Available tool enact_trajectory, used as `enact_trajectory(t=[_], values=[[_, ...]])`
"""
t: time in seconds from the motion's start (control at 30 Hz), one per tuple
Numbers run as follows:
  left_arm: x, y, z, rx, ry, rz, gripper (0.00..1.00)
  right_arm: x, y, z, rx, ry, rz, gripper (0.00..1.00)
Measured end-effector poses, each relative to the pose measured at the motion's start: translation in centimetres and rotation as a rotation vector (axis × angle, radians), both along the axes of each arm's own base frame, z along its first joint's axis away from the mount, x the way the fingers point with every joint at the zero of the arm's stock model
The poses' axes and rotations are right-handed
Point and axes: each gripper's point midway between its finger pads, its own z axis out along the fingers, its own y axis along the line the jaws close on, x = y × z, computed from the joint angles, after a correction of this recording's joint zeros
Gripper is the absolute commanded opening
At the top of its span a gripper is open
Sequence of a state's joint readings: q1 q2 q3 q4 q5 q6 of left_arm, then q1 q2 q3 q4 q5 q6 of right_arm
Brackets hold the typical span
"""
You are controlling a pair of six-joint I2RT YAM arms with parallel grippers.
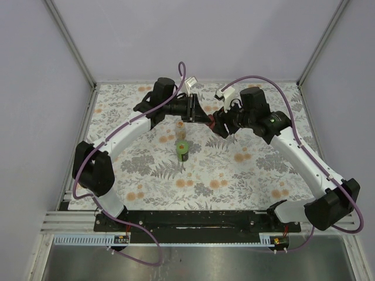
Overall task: Sort the pills into containers
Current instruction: Open the pill container at the center of the board.
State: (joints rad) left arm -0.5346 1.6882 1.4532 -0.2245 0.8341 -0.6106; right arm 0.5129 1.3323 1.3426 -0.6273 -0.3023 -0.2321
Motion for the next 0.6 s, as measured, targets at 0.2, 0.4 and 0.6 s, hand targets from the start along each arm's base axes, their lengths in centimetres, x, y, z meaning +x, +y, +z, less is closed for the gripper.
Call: enact_trajectory(t=[0.2,0.4,0.6], values=[[-0.2,-0.2,0.1,-0.021,-0.017,-0.020,0.00,-0.4,0.4,-0.2,0.050,0.049,0.050,0.59],[-0.9,-0.1,0.1,-0.027,-0.024,-0.045,0.00,-1.1,1.0,-0.4,0.078,0.084,0.101,0.50],[-1.3,-0.1,-0.4,-0.030,-0.013,-0.057,0.00,-1.6,1.1,-1.0,0.080,0.123,0.121,0.34]])
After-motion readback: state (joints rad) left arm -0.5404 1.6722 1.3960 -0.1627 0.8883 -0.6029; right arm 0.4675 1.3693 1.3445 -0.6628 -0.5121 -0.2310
